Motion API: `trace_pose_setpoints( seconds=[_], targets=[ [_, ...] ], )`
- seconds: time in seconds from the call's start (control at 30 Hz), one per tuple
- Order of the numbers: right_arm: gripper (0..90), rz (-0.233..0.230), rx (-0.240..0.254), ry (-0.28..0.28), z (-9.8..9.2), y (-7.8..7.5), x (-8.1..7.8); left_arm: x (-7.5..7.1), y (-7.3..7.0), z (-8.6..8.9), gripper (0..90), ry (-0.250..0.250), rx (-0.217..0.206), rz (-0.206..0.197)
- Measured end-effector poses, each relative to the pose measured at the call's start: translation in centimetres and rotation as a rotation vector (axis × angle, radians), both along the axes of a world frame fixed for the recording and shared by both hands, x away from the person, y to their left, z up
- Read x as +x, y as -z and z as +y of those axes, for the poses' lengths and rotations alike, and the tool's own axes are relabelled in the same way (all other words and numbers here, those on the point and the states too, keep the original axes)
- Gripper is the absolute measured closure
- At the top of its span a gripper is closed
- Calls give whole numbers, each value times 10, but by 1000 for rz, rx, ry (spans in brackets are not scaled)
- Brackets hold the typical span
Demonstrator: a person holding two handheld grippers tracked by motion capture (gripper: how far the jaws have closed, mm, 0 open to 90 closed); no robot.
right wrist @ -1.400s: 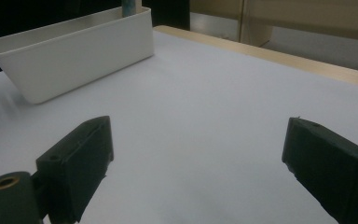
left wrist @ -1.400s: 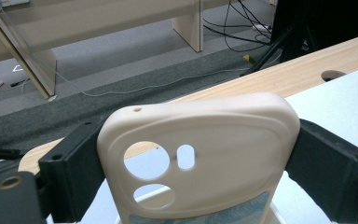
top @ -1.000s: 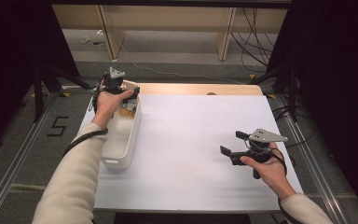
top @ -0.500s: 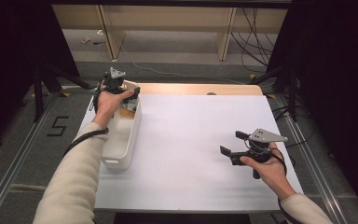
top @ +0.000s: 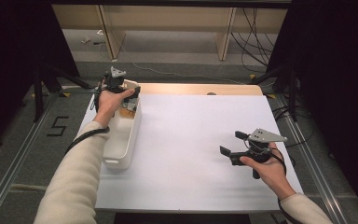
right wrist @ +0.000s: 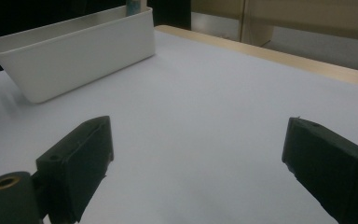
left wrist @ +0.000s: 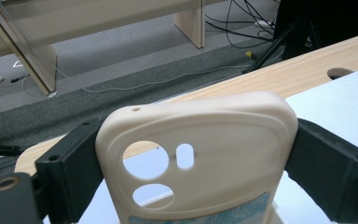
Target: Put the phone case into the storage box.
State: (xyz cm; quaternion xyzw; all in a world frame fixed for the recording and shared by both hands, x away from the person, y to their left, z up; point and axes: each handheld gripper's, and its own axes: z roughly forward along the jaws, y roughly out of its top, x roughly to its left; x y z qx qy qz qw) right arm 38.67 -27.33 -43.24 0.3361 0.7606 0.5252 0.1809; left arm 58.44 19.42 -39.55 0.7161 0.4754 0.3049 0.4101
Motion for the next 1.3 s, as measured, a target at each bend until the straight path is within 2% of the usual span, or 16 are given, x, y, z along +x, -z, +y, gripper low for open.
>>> trace_pose_setpoints(
  seconds=[0.97, 1.3],
  targets=[
    [100, 2, -2, 2, 0, 1, 0, 9, 3, -2, 77, -48, -1, 14],
    [99, 3, -2, 2, 0, 1, 0, 10, 5, -3, 49, -58, 19, 26]
  ],
)
